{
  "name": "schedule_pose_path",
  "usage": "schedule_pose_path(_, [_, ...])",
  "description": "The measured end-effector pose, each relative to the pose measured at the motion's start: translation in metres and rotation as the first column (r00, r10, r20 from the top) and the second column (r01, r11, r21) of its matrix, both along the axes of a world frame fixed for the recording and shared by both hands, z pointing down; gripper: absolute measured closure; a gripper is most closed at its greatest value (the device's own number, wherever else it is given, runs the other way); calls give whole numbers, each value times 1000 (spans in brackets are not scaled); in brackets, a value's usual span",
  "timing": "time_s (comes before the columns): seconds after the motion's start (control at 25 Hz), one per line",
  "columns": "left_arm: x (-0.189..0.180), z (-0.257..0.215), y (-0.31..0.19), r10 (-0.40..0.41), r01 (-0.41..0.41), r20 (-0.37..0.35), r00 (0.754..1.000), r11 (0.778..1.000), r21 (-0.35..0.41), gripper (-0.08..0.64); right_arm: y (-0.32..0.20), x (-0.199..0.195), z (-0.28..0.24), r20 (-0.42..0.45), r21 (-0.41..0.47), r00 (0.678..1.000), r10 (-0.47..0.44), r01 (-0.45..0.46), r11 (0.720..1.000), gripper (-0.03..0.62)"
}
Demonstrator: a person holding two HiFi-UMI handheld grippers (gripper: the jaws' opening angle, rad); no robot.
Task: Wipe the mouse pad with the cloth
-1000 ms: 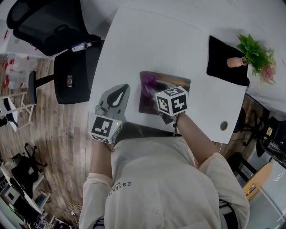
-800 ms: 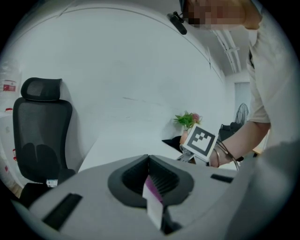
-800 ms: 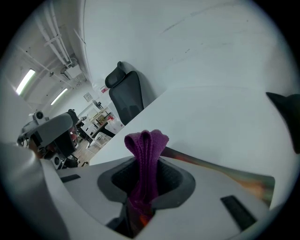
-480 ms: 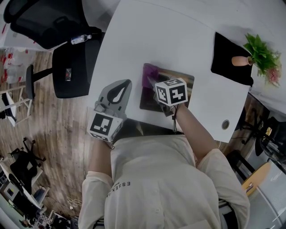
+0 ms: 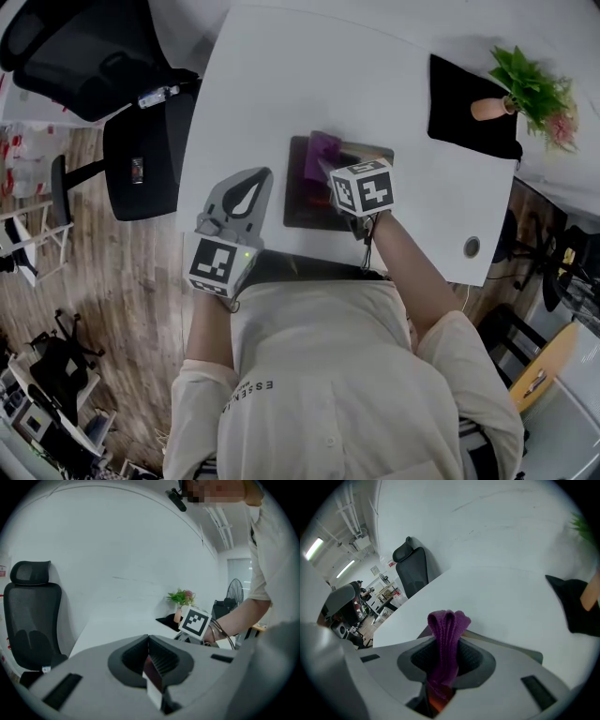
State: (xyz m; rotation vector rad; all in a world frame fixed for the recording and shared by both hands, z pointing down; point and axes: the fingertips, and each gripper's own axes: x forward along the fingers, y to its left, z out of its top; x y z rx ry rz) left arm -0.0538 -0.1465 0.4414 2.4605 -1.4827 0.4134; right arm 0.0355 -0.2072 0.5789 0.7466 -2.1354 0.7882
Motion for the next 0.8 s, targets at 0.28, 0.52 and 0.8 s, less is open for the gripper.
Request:
schedule_pose_path(0.28, [24, 4, -8, 72, -72, 23, 997, 997, 0, 557, -6, 49, -1, -70, 47, 995, 69, -65, 997, 486])
schedule_pose_path(0.52, [48, 3, -17, 139, -140, 8, 990, 990, 16, 557, -12, 92, 0, -100, 60, 983, 156, -150, 987, 482])
schedule_pose_path(0.8, [68, 1, -30, 178, -178, -9, 984, 984, 20, 557, -15, 145, 2, -151, 50, 949, 277, -272, 961, 479])
